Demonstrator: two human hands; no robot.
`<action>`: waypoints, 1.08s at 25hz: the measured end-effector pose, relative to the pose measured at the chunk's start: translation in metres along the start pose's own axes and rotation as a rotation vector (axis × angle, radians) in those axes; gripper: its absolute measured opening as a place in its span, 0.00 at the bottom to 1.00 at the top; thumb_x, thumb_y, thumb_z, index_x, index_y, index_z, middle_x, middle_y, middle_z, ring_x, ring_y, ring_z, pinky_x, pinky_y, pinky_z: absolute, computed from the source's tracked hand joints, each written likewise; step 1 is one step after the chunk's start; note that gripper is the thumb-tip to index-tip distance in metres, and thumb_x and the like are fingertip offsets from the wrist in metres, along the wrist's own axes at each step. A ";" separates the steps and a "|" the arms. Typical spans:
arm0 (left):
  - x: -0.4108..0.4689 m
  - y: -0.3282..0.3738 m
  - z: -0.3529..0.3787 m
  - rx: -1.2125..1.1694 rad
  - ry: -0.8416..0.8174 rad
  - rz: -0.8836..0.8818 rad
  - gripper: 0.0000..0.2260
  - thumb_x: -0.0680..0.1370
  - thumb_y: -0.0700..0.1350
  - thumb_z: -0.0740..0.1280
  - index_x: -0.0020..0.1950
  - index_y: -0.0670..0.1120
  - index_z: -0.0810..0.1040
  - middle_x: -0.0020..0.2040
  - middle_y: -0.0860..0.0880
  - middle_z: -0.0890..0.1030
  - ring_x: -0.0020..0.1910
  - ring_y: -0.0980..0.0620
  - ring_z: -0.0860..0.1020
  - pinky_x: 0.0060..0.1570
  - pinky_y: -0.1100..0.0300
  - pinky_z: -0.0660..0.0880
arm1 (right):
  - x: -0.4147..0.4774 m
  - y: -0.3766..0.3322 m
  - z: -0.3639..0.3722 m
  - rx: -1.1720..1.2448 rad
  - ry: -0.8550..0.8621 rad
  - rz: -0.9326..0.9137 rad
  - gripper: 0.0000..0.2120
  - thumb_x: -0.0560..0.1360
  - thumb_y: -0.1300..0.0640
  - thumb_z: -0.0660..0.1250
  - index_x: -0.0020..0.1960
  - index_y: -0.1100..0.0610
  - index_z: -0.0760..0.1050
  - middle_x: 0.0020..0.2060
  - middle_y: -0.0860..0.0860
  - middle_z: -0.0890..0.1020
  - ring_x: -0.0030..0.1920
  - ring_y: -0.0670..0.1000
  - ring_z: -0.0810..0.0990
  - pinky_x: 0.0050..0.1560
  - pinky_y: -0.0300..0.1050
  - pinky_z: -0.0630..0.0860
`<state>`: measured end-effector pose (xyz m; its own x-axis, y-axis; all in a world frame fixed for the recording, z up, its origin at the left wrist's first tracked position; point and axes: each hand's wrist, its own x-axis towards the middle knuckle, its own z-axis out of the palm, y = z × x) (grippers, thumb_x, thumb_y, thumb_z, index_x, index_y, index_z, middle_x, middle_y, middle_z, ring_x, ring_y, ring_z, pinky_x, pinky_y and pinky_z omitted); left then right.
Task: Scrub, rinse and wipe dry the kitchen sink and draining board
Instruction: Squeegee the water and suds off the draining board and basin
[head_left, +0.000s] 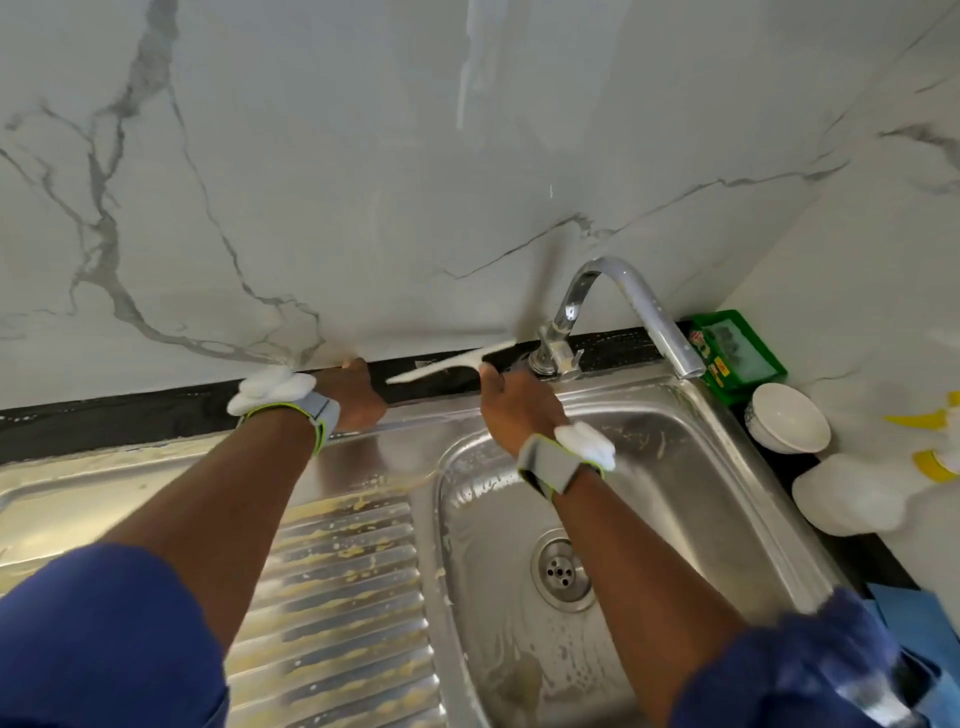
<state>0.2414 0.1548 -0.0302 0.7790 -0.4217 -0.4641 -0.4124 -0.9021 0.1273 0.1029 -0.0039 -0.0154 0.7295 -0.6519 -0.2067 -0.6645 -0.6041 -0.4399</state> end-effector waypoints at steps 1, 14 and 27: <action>0.001 -0.004 0.002 -0.002 -0.001 0.010 0.26 0.82 0.46 0.64 0.77 0.40 0.63 0.72 0.37 0.73 0.70 0.36 0.74 0.63 0.52 0.72 | 0.015 -0.005 0.002 -0.011 -0.014 0.009 0.29 0.84 0.40 0.50 0.56 0.60 0.80 0.56 0.61 0.82 0.58 0.63 0.80 0.53 0.51 0.73; -0.011 -0.034 0.006 -0.149 -0.078 0.059 0.38 0.82 0.42 0.62 0.85 0.53 0.41 0.85 0.44 0.50 0.81 0.41 0.60 0.74 0.54 0.62 | -0.033 -0.001 -0.006 0.232 -0.114 0.137 0.30 0.83 0.39 0.48 0.45 0.58 0.78 0.39 0.55 0.83 0.39 0.57 0.82 0.39 0.46 0.75; -0.016 0.002 0.012 -0.065 -0.021 0.026 0.37 0.82 0.48 0.62 0.85 0.48 0.44 0.85 0.42 0.49 0.83 0.40 0.53 0.79 0.44 0.57 | -0.044 0.045 0.025 0.431 -0.241 0.251 0.26 0.80 0.38 0.51 0.37 0.56 0.71 0.30 0.55 0.78 0.29 0.56 0.76 0.34 0.52 0.77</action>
<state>0.2230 0.1611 -0.0329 0.7582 -0.4434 -0.4781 -0.4000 -0.8953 0.1961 0.0446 0.0089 -0.0481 0.6070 -0.5981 -0.5233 -0.7334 -0.1679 -0.6588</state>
